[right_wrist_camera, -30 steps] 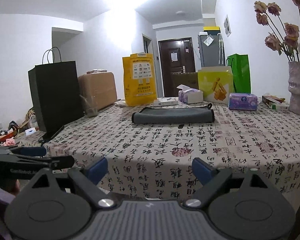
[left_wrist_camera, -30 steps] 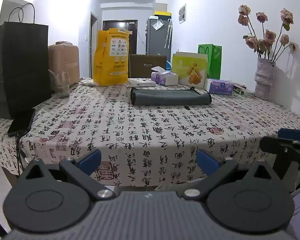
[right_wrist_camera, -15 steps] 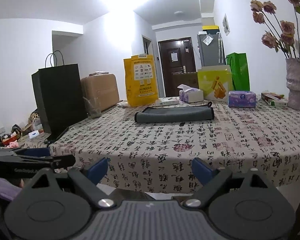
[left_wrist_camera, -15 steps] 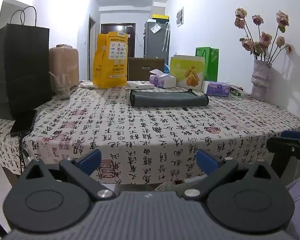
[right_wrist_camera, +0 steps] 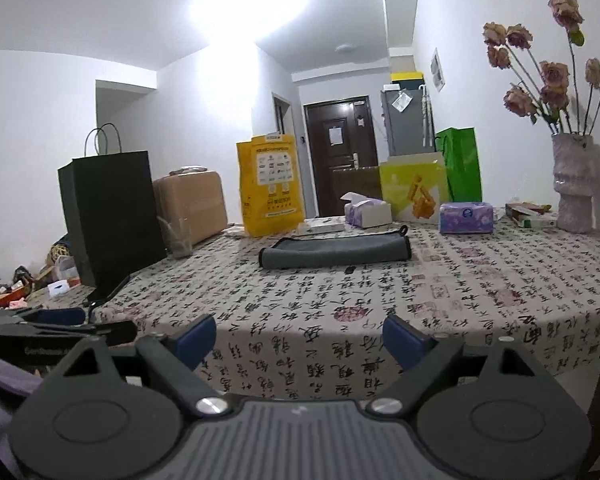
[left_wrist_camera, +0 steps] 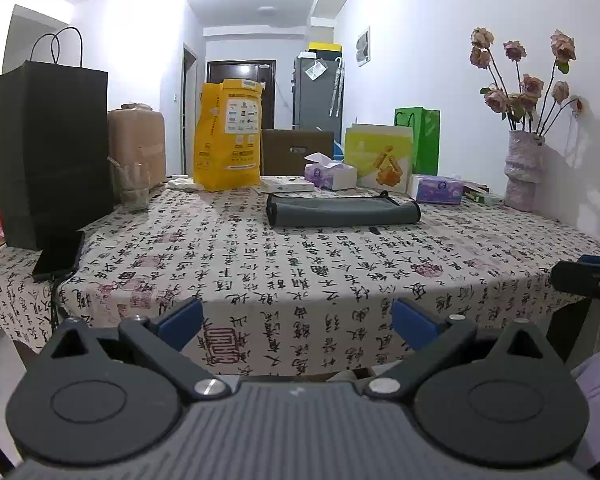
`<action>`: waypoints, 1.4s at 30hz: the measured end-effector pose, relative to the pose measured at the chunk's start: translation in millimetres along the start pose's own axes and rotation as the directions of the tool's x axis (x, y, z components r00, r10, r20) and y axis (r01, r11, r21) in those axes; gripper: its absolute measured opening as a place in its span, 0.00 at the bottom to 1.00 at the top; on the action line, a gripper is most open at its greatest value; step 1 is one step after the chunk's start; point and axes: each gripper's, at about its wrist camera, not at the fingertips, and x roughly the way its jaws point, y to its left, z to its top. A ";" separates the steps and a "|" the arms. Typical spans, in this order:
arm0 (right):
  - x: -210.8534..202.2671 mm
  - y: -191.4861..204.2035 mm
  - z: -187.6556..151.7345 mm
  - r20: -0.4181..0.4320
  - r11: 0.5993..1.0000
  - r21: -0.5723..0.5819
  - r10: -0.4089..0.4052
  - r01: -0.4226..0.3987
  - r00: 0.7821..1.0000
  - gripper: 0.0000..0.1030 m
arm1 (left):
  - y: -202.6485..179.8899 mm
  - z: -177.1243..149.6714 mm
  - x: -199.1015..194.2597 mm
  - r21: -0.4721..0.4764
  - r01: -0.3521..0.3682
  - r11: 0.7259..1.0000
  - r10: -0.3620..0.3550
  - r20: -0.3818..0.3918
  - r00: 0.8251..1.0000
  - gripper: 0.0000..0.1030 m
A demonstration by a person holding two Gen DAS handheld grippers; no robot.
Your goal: Fold towel
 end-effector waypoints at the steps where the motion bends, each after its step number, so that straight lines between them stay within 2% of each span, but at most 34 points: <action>1: 0.1 0.0 0.2 0.000 1.000 -0.001 0.001 -0.001 1.000 0.87 | 0.0 0.2 0.2 -0.001 0.000 1.000 0.000 0.000 1.000 1.00; 42: 6.7 -0.6 2.9 0.005 1.000 -0.009 0.004 -0.004 1.000 0.90 | 0.4 1.9 -0.6 -0.002 -0.001 1.000 0.001 0.014 1.000 1.00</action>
